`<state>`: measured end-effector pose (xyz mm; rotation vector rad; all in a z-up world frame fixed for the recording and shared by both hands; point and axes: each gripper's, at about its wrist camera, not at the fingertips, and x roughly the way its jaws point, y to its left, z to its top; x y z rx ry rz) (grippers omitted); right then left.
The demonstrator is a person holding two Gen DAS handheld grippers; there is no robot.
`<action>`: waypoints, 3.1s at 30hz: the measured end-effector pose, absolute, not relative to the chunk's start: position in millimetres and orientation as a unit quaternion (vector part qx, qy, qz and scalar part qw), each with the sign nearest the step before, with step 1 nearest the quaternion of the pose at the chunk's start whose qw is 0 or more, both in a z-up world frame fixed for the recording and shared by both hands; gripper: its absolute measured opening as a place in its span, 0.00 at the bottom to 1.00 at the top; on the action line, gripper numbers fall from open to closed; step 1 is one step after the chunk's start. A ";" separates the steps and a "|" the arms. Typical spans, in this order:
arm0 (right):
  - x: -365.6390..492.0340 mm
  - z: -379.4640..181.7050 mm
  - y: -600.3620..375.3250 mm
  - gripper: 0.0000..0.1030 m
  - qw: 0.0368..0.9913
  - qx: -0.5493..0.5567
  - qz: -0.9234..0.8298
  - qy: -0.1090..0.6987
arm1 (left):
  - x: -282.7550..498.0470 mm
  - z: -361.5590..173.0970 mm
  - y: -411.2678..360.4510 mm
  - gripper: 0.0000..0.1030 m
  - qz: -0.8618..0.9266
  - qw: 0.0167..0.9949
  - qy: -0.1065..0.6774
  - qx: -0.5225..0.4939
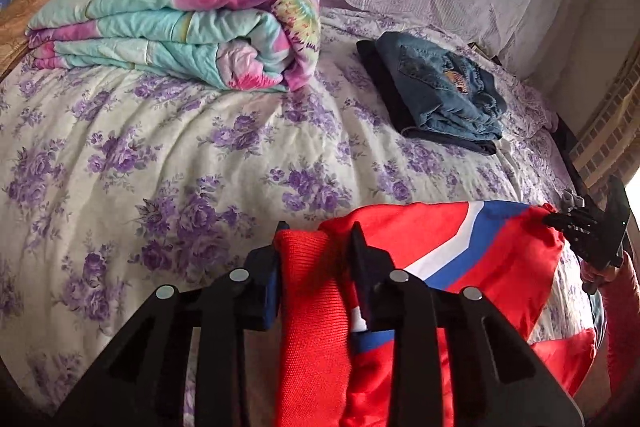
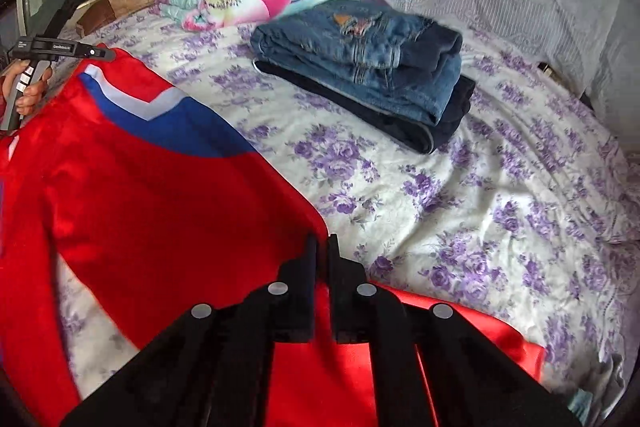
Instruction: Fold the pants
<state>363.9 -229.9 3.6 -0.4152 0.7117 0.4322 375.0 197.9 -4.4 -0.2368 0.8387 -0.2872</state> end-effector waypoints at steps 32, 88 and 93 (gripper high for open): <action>64.6 -31.6 -192.3 0.05 0.920 -0.210 0.212 0.253 | 194.5 -24.4 223.2 0.58 -0.119 0.833 0.412 -0.349; 138.0 -32.1 -242.3 0.07 0.944 0.044 0.015 0.328 | 107.5 -70.9 -17.8 0.91 -0.270 0.900 0.342 -0.023; 28.1 -8.3 -322.5 0.06 0.944 0.201 -0.010 0.260 | 108.0 -70.9 -17.7 0.91 -0.273 0.898 0.343 -0.023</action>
